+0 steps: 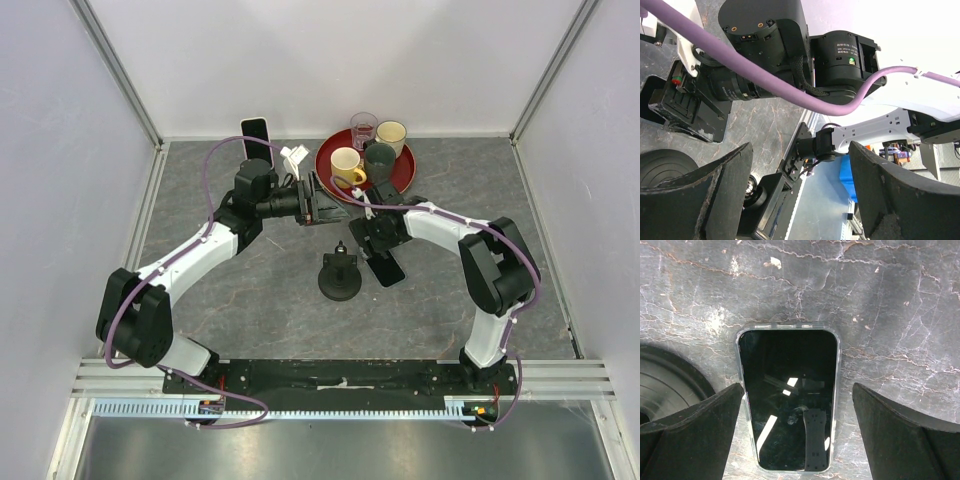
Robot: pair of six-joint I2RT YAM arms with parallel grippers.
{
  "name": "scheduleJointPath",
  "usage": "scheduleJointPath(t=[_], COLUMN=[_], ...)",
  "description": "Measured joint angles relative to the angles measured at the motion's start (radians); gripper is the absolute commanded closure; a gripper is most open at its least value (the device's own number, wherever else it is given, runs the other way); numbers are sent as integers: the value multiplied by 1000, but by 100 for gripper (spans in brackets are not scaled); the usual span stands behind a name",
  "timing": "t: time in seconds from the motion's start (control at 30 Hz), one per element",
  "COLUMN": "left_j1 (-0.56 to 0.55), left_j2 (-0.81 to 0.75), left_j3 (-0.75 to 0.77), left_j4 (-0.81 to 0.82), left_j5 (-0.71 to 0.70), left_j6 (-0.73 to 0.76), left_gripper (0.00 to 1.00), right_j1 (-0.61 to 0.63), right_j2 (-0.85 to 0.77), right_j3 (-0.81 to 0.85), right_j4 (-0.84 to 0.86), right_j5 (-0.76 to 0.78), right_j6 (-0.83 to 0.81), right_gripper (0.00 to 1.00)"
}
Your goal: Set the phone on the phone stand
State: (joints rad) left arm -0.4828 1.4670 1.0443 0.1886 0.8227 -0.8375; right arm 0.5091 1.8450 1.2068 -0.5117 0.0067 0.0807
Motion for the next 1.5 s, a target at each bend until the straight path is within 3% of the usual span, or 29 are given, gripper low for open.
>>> scheduleJointPath(t=[0.6,0.83,1.1,1.17,1.2,1.37,1.4,1.43,1.5], left_j1=[2,4,4,4,4,4,4,4,4], left_j2=[12,13,13,13,14,14,14,14,14], left_j3=[-4,-4,-4,-4,-5,-5,-5,-6,-8], left_j4=[31,43,52,53,53,53,54,54,53], left_j5=[26,26,28,30,32,37,37,37,37], left_j6=[-19,-30,-37,-38,-40,-45,-45,-45,-45], left_gripper=[17,17,17,17,17,17,17,17,17], right_j1=[15,31,37,37,37,41,41,41,42], right_j2=[-10,21,60,65,70,92,93,93,89], right_j3=[-60,-16,46,55,62,93,95,95,91], right_j4=[67,17,-60,-72,-80,-112,-113,-113,-108], right_j5=[-20,17,33,34,34,37,37,37,41], right_j6=[-22,-21,1,3,3,7,9,10,13], right_gripper=[2,11,5,10,24,59,77,88,100])
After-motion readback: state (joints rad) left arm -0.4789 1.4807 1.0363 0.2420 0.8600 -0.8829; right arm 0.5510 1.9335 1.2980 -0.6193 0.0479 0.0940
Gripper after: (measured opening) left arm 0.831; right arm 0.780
